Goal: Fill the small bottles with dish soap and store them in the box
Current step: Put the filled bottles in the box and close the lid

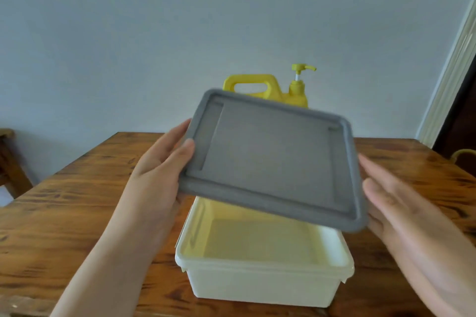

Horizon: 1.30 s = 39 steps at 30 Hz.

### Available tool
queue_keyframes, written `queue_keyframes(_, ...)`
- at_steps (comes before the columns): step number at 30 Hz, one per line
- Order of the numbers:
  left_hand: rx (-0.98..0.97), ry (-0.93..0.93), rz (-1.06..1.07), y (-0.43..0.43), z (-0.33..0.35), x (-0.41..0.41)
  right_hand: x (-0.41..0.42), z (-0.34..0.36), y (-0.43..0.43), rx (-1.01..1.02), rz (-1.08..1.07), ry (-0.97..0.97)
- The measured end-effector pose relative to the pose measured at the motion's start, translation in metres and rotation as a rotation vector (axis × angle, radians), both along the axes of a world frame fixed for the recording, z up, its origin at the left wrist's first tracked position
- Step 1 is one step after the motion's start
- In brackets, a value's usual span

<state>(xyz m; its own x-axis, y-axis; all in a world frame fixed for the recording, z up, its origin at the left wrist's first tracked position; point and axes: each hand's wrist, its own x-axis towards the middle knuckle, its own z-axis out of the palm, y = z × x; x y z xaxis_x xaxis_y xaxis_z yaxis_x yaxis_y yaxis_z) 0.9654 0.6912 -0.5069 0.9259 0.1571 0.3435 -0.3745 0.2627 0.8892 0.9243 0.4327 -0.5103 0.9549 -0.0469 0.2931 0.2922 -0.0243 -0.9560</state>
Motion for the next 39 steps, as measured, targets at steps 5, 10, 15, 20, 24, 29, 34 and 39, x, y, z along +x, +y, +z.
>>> queue_keyframes(5,0.26,-0.065,-0.185,-0.021,0.022,0.031,0.029,0.013,-0.038,0.229,-0.066,-0.118)
queue_keyframes(10,0.556,-0.084,-0.075,-0.012,0.004,0.058,0.077,-0.02,-0.129,0.317,-0.36,-0.084)
queue_keyframes(15,0.947,0.002,0.204,0.026,-0.052,0.075,0.085,-0.09,-0.228,0.228,-0.62,0.15)
queue_keyframes(20,0.915,0.205,0.061,0.025,-0.074,0.086,0.081,-0.116,-0.233,0.048,-0.598,0.524)
queue_keyframes(24,0.765,0.374,-0.099,0.025,-0.074,0.091,0.083,-0.118,-0.209,-0.607,-0.711,0.49)
queue_keyframes(29,0.766,0.377,-0.136,0.028,-0.076,0.093,0.084,-0.121,-0.181,-1.215,-0.697,0.515)
queue_keyframes(34,0.918,0.18,-0.085,0.028,-0.062,0.093,0.093,-0.093,-0.144,-1.156,-0.732,0.235)
queue_keyframes(39,1.05,0.09,0.045,0.013,-0.035,0.117,0.111,-0.032,-0.07,-1.014,-0.362,-0.146)
